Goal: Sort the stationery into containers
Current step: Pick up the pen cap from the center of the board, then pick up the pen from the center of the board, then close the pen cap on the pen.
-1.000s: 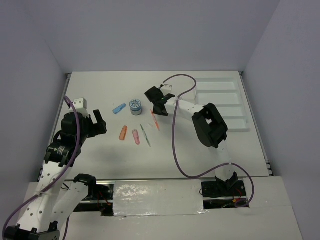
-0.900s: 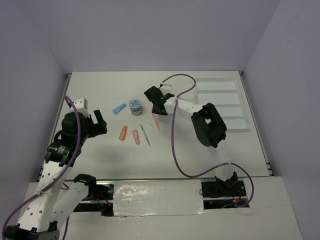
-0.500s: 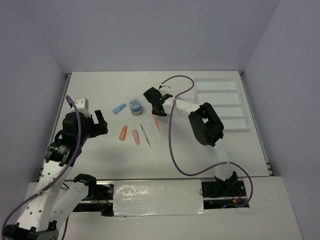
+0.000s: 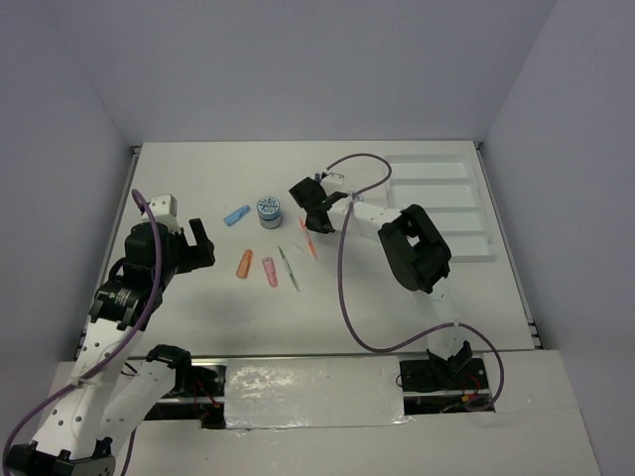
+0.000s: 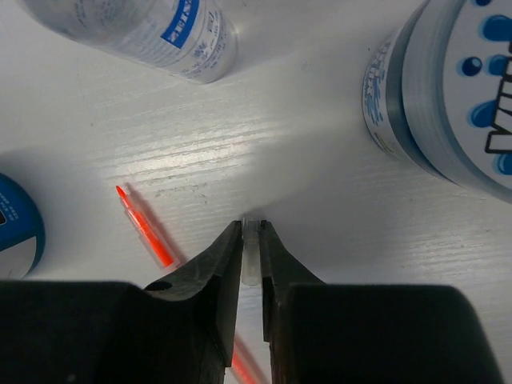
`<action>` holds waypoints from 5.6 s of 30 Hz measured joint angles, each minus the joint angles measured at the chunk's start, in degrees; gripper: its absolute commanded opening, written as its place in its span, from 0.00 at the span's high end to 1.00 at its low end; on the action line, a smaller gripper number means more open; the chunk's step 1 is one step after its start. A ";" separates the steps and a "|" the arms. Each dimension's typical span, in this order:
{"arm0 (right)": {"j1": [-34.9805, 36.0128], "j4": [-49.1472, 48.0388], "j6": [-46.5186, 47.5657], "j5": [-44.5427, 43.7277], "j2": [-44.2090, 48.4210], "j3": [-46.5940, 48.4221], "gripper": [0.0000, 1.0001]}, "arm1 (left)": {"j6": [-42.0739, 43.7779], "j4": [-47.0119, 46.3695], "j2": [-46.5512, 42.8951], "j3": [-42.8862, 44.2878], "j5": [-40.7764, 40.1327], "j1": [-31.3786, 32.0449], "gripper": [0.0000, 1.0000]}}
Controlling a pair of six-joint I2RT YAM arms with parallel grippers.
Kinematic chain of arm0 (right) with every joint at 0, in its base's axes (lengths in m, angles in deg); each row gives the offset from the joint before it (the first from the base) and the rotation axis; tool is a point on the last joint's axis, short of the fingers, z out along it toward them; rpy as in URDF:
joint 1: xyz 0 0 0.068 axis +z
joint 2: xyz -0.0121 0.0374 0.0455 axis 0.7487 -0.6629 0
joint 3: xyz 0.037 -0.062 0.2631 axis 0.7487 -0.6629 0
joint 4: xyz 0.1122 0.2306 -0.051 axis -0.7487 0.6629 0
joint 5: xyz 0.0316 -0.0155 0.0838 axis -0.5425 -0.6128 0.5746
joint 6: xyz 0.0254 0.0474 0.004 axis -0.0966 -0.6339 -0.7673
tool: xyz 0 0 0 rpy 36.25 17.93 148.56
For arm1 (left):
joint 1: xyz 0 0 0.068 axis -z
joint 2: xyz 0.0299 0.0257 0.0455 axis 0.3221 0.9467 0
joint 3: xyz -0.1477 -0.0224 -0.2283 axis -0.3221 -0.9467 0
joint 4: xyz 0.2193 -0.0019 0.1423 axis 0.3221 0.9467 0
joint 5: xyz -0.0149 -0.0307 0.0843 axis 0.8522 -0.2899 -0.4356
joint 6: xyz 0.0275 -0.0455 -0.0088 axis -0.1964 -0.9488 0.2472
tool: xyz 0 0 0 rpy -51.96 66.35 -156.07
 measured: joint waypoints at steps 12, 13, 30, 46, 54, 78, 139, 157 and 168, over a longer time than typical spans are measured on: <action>-0.83 -10.91 6.19 8.94 15.50 -22.29 1.00 | -1.84 1.33 4.72 1.11 1.05 0.20 0.01; -0.83 -11.10 7.56 9.60 17.73 -24.09 1.00 | -3.10 1.90 6.27 1.92 1.20 0.57 0.01; -2.80 -3.63 18.25 8.17 71.80 -39.63 1.00 | -40.02 1.33 44.94 18.01 -19.56 43.17 0.10; -4.11 2.67 20.98 8.85 73.35 -39.65 1.00 | -49.77 7.98 65.22 28.24 -23.04 38.25 0.27; -4.22 2.69 21.68 9.64 72.70 -39.98 1.00 | -49.03 5.62 67.65 26.80 -22.25 35.63 0.36; -4.22 3.08 22.38 11.52 70.99 -39.89 1.00 | -46.38 -3.80 68.43 22.12 -18.32 32.20 0.99; -1.36 -60.85 -2.25 31.36 98.31 -73.81 1.00 | -27.96 -78.82 23.82 -17.35 27.54 45.40 1.00; -0.46 -60.87 -2.51 34.05 98.25 -74.07 1.00 | -26.64 -77.33 22.84 -17.35 27.12 45.40 1.00; -0.44 -60.30 -1.92 33.66 98.40 -74.90 1.00 | -26.67 -78.07 21.81 -17.35 27.10 45.40 1.00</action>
